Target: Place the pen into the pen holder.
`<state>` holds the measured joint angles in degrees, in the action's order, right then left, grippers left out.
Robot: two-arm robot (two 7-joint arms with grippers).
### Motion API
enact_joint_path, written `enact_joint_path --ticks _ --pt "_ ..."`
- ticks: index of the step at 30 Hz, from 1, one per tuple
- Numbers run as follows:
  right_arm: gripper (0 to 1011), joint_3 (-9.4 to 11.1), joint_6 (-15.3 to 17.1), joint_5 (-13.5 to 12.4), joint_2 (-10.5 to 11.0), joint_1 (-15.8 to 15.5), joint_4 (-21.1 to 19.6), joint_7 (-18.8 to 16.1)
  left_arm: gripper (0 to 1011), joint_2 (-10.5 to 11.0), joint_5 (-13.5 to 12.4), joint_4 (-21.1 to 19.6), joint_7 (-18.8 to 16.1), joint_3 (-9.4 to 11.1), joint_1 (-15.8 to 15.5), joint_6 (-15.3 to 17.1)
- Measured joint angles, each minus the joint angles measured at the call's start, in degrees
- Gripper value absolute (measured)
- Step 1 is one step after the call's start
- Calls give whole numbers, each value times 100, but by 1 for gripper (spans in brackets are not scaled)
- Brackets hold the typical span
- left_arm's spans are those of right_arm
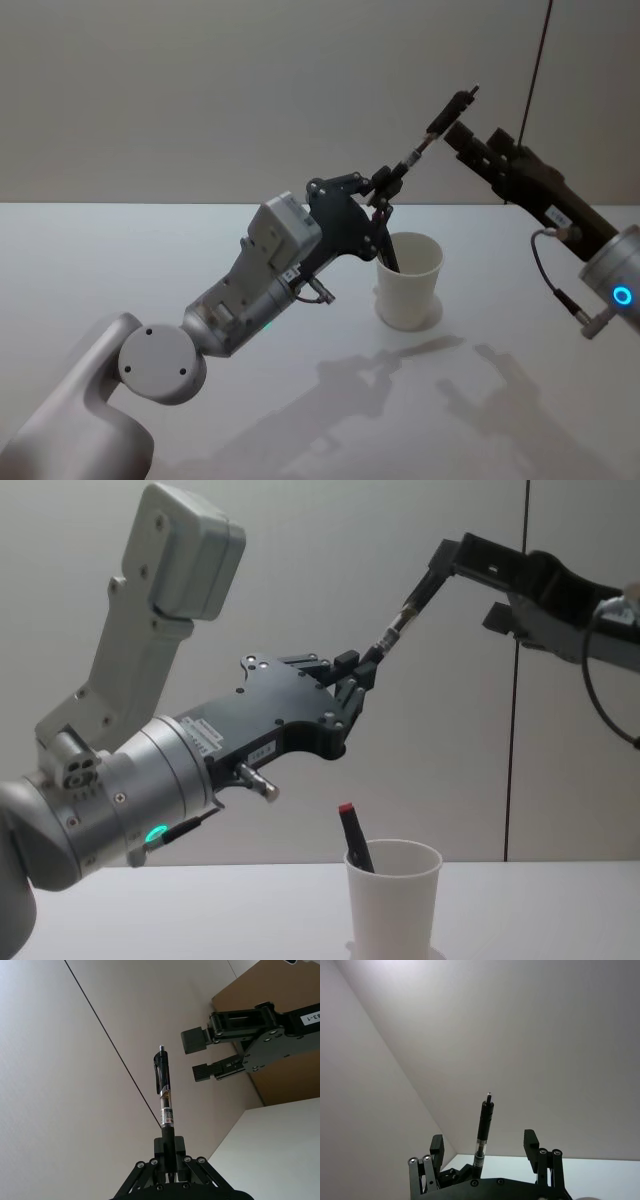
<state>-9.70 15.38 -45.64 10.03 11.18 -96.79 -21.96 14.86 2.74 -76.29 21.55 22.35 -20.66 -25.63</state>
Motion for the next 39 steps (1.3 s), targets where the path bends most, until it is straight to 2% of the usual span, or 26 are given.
enact_joint_path --ticks 13,24,30,31,32,33,34,38,39 --pt "1002 -113 71 34 -134 170 18 420 125 0 0 0 0 0 0 0" --pt "1000 -199 91 119 -248 363 184 600 124 0 0 0 0 0 0 0" --pt "870 -227 93 142 -283 436 251 647 124 0 0 0 0 0 0 0" --pt "818 -234 92 144 -290 452 267 657 124 0 0 0 0 0 0 0" --pt "818 -237 90 144 -293 460 273 661 124 0 0 0 0 0 0 0" --pt "766 -241 86 144 -296 471 284 669 125 0 0 0 0 0 0 0" --pt "766 -241 86 144 -296 471 284 669 124 0 0 0 0 0 0 0" --pt "630 -252 67 137 -302 502 306 691 124 0 0 0 0 0 0 0" --pt "566 -255 61 129 -303 510 309 697 125 0 1 0 0 0 0 0"
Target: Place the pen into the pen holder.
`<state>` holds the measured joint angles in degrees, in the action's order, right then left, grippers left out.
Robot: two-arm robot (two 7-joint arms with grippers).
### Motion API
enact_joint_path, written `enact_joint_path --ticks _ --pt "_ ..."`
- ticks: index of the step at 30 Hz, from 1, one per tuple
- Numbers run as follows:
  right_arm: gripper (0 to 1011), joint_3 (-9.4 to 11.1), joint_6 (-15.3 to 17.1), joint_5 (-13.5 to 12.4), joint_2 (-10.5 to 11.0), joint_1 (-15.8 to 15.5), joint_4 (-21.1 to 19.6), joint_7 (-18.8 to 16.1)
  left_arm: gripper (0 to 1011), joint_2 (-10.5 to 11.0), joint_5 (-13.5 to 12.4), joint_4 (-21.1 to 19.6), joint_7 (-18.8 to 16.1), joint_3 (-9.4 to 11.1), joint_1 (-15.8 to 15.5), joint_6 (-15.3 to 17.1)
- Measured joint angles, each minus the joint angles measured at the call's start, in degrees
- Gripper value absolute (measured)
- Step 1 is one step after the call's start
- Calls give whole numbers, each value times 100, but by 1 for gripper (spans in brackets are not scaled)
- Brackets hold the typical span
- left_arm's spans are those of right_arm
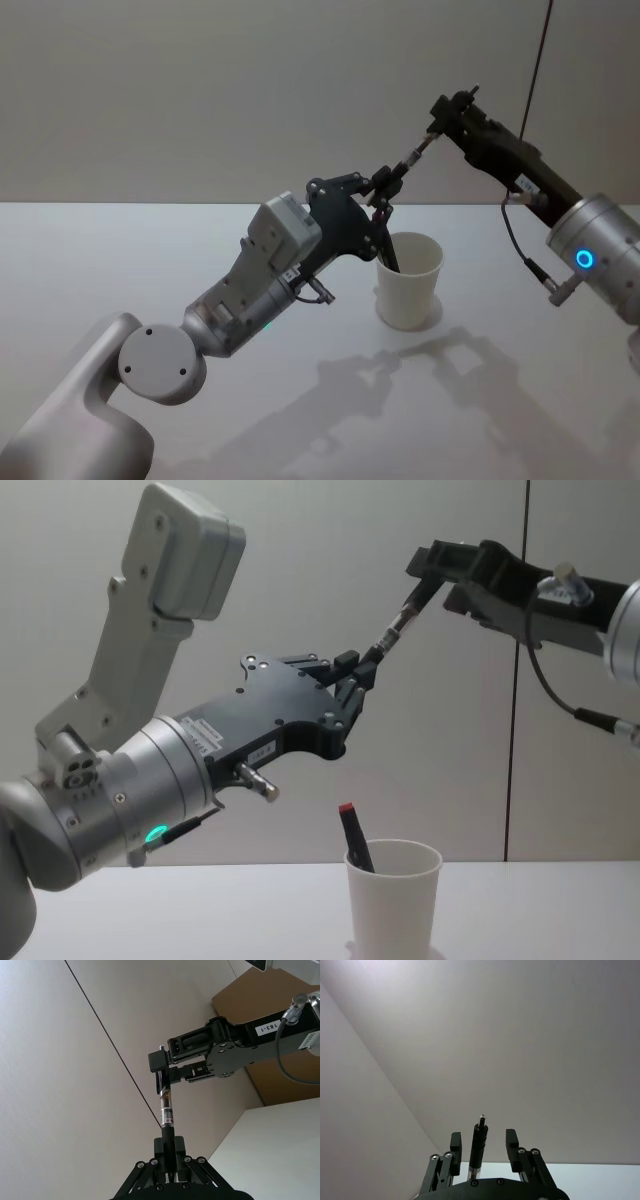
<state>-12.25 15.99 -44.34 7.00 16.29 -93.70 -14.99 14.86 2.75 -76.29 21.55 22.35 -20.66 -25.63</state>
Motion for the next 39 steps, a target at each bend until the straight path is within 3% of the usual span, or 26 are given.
enact_joint_path --ticks 7,9,13,30,39 --pt "387 -10 -25 -28 0 21 5 18 125 0 0 0 0 0 0 0" --pt "280 -19 -37 -41 1 29 7 23 124 0 0 0 0 0 0 0" --pt "167 -31 -50 -59 3 35 7 21 125 0 0 0 0 1 0 0" --pt "145 -72 -110 -62 24 65 8 58 149 1 0 0 0 -1 0 -1" --pt "145 -98 -138 -64 30 73 6 74 442 0 0 0 0 0 0 -1"
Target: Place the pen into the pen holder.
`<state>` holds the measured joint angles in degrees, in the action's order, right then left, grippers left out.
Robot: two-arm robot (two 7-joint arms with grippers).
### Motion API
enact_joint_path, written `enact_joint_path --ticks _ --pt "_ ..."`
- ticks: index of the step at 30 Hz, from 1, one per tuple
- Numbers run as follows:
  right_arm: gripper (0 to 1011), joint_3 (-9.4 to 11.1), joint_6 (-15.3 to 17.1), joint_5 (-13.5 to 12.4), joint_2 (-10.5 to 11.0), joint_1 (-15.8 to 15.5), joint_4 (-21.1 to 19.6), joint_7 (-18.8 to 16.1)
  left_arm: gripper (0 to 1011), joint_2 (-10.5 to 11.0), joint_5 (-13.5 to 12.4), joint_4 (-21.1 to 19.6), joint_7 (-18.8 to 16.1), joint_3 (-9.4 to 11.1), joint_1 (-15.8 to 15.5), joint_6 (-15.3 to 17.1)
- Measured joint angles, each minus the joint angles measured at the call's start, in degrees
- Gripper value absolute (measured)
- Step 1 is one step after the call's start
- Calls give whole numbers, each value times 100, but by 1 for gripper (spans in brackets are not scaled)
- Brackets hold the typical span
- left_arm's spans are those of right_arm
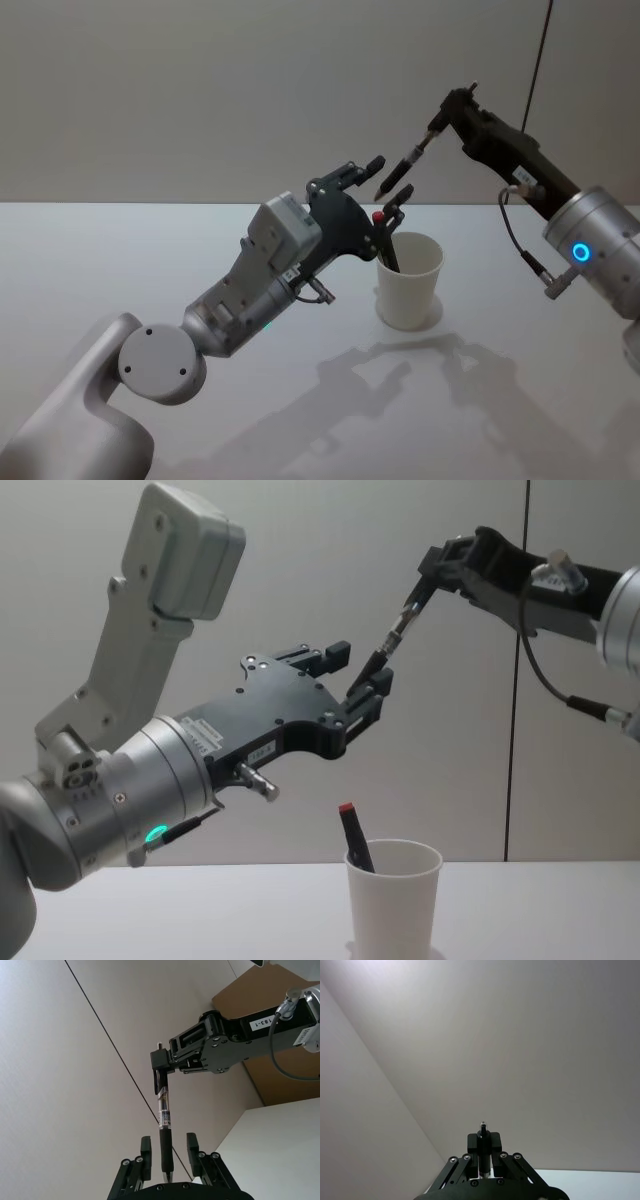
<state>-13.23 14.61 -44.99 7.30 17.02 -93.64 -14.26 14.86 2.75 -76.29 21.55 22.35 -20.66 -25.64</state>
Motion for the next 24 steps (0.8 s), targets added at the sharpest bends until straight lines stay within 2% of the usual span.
enact_joint_path --ticks 2,13,18,24 --pt "145 -5 -5 -4 3 4 -1 4 478 0 0 0 0 0 0 0" --pt "145 -27 -28 -28 16 17 -5 27 856 0 0 0 0 0 0 1" --pt "145 -36 -42 -32 23 25 -5 40 981 0 -1 0 0 0 0 1" --pt "145 -51 -89 12 31 32 2 89 1000 0 -1 0 0 0 0 1"
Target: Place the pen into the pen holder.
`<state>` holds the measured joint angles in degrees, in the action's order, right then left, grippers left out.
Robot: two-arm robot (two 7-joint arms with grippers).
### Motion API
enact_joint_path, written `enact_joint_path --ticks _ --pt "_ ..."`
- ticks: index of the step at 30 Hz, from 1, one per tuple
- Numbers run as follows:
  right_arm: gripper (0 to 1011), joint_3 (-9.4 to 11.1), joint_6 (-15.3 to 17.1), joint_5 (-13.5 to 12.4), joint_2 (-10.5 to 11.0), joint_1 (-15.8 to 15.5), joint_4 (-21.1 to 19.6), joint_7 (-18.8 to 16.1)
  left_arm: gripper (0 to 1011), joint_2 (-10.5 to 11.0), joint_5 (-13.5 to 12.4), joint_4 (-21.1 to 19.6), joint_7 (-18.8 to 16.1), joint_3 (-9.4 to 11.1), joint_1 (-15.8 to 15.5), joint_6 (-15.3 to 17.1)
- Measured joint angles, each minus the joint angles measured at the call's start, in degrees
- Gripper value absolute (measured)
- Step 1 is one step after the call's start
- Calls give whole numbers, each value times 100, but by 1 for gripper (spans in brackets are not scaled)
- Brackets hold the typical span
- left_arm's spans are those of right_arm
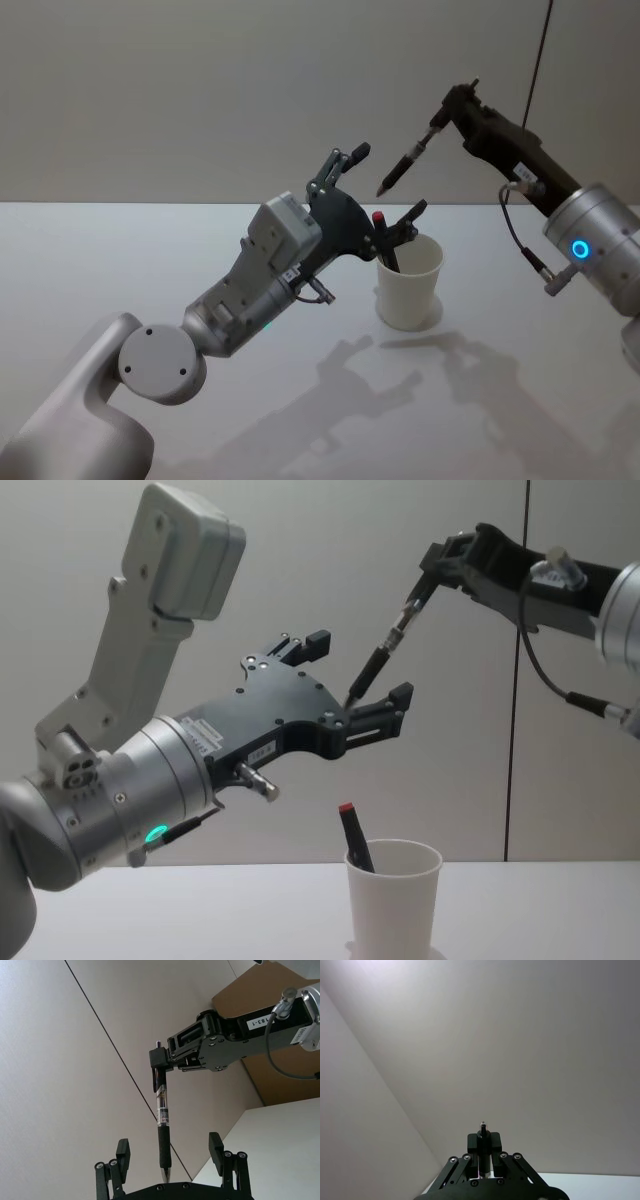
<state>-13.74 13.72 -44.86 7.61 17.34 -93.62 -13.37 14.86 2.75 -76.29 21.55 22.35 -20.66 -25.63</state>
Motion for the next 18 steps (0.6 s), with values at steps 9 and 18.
enact_joint_path --ticks 9,18 --pt "145 -61 -202 453 1 5 14 243 1000 0 0 0 0 0 0 0" --pt "145 -158 -387 1177 -27 32 104 625 1000 0 0 0 0 0 0 0"
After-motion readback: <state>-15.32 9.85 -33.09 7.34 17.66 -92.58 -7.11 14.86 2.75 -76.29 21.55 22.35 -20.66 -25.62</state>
